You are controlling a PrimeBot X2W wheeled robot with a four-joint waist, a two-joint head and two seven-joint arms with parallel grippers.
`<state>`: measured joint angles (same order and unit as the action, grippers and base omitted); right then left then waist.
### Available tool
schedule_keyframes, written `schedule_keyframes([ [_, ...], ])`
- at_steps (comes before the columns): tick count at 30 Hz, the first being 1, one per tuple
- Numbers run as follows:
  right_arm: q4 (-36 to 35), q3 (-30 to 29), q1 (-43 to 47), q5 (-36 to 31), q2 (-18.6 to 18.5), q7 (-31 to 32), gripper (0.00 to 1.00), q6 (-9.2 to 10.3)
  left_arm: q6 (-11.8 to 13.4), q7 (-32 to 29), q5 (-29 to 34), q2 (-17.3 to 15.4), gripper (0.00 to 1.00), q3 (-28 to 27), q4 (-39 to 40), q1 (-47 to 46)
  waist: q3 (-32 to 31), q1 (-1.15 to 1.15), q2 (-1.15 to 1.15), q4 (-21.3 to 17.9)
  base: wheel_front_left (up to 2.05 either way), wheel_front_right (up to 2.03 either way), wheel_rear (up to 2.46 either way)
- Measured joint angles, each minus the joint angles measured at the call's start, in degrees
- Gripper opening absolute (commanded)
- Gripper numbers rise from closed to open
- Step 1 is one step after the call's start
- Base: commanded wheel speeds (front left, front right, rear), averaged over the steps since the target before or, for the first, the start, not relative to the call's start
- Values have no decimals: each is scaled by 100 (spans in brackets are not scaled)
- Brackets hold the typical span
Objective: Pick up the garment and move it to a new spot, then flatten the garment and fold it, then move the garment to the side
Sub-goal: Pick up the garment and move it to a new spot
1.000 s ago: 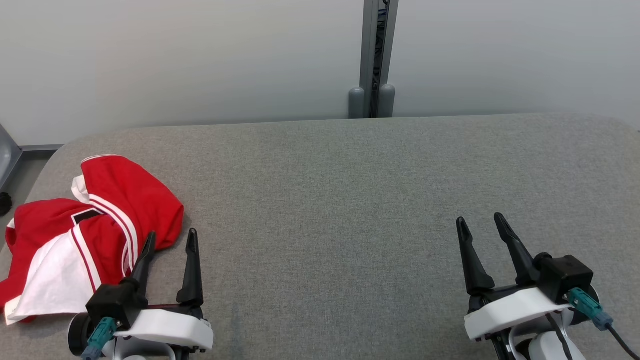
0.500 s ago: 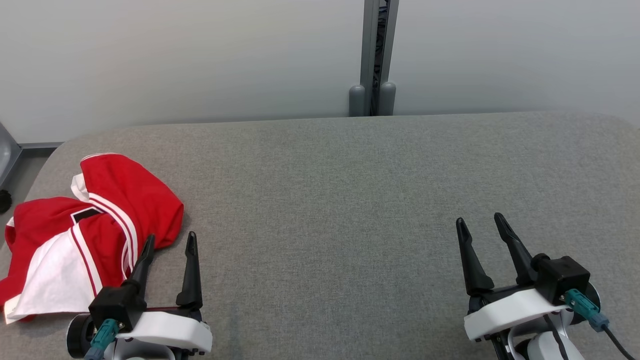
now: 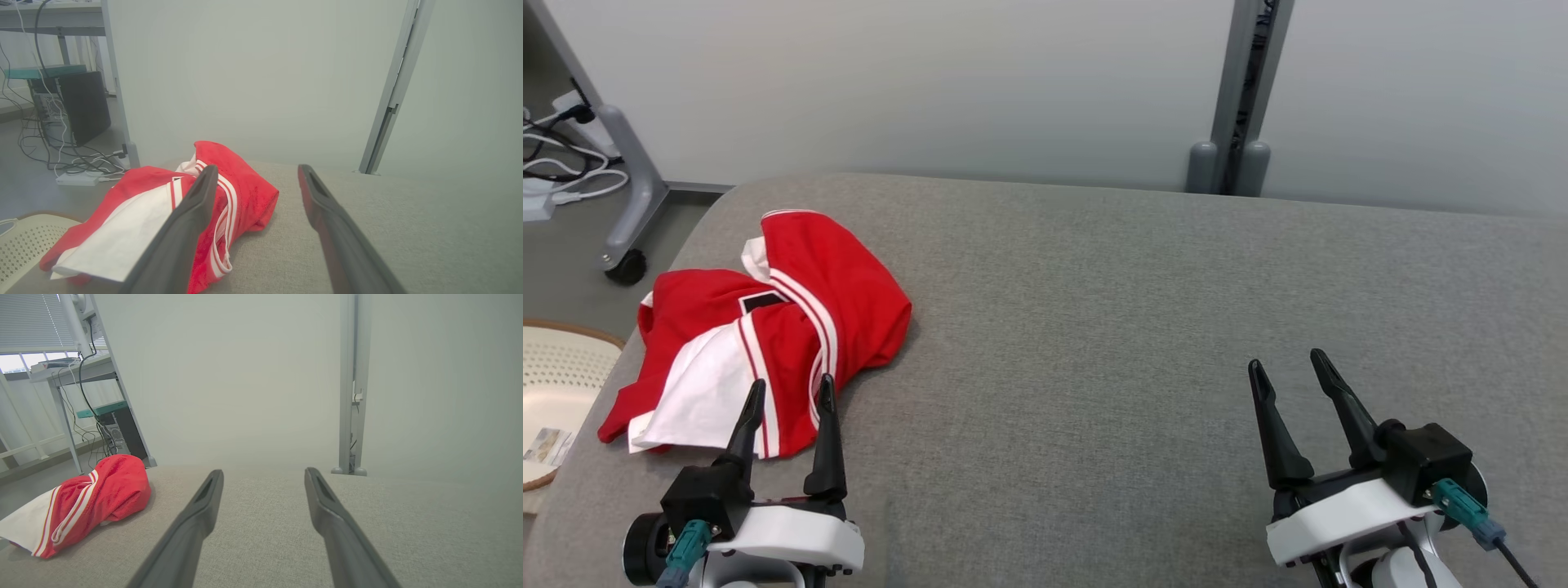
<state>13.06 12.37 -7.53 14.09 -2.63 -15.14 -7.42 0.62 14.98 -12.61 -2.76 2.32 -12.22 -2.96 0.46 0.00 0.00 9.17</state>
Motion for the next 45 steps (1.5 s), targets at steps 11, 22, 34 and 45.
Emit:
schedule_keyframes([
  [11, -25, 30, 22, -87, -1, 0, 100, 0, 88, 0, -62, 1, 100, 29, 41, 11, 51, 0, 0, 695, 0, 0, 0],
  [22, 7, 137, 104, -85, 1, 0, 100, 0, 86, 0, -60, -1, 100, -57, 31, 136, -41, 0, 0, 857, 0, 0, 0],
  [34, 0, 102, -19, -226, 1, 0, 100, 0, 111, 1, -458, -1, 100, 65, -199, -372, 325, 0, 0, 657, 0, 0, 0],
  [45, -104, 23, -415, -510, -187, 0, 100, -1, 86, 1, -660, 1, 100, 244, -1339, -1924, 1090, 0, 0, 539, 0, 0, 0],
])
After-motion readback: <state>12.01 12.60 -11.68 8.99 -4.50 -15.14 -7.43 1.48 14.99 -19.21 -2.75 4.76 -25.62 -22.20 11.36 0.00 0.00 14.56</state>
